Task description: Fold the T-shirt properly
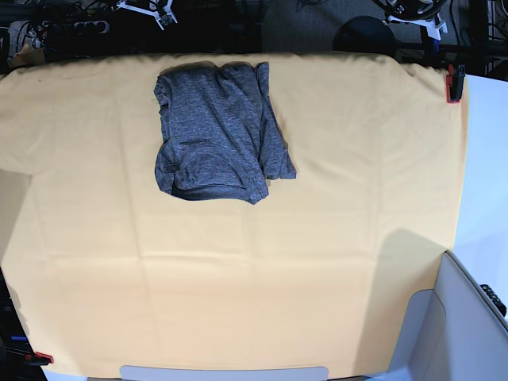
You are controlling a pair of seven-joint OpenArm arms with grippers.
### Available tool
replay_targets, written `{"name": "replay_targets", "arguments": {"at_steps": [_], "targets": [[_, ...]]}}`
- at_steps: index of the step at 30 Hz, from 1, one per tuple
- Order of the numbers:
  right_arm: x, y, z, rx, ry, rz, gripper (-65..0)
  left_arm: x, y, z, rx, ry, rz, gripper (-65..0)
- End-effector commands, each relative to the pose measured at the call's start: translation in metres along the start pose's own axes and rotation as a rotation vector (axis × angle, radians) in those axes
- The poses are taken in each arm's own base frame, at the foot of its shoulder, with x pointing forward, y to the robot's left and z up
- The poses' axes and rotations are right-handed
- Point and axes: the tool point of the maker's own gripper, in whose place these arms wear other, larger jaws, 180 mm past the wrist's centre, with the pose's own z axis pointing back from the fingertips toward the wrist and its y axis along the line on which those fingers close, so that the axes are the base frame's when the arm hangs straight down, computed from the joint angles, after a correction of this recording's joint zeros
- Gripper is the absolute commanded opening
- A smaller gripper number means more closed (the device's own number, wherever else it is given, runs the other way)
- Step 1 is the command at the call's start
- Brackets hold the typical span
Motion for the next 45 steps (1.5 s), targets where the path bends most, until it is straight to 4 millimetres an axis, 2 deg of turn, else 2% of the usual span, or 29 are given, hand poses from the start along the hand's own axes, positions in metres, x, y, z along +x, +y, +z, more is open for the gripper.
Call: {"name": "replay_targets", "arguments": {"at_steps": [1,9,11,14,18,24,29,34,36,37,40,45], "targets": [[-0.001,-0.001,-0.004,-0.001,0.002,0.002,-65.0,-0.002,0.009,-0.004,0.021,0.008,0.002,-64.9],[-0.014,0.016,-0.05,0.085,0.026,-0.035,-65.0,-0.045,0.014,-0.037,0.037,0.127,0.121,-64.7],[-0.016,0.029,-0.061,0.13,0.038,-0.076,-65.0,-0.053,0.016,-0.044,0.045,0.146,0.152,-64.6],[-0.022,0.043,-0.074,0.199,0.075,-0.172,-65.0,-0.062,0.019,-0.061,0.058,0.15,0.207,-64.6],[-0.017,0.052,-0.084,0.254,0.054,-0.297,-65.0,-0.066,0.023,-0.079,0.087,0.136,0.22,-64.6],[-0.001,0.038,-0.092,0.246,-0.003,-0.364,-65.0,-0.092,-0.004,-0.102,0.068,0.14,0.018,-64.6],[0.014,0.039,-0.093,0.257,-0.022,-0.379,-65.0,-0.107,-0.03,-0.116,0.021,0.119,-0.188,-64.6],[0.027,0.042,-0.093,0.265,-0.042,-0.38,-65.0,-0.132,-0.038,-0.127,0.013,0.156,-0.365,-64.6],[0.033,0.039,-0.093,0.258,-0.052,-0.381,-65.0,-0.139,-0.035,-0.129,0.022,0.172,-0.434,-64.6],[0.036,0.035,-0.094,0.242,-0.053,-0.386,-65.0,-0.145,-0.04,-0.131,0.011,0.18,-0.472,-64.6],[0.038,0.021,-0.098,0.171,-0.04,-0.41,-65.0,-0.149,-0.048,-0.133,-0.012,0.191,-0.565,-64.6],[0.05,0.018,-0.101,0.097,-0.06,-0.445,-65.0,-0.155,-0.053,-0.136,-0.018,0.208,-0.601,-64.6]]}}
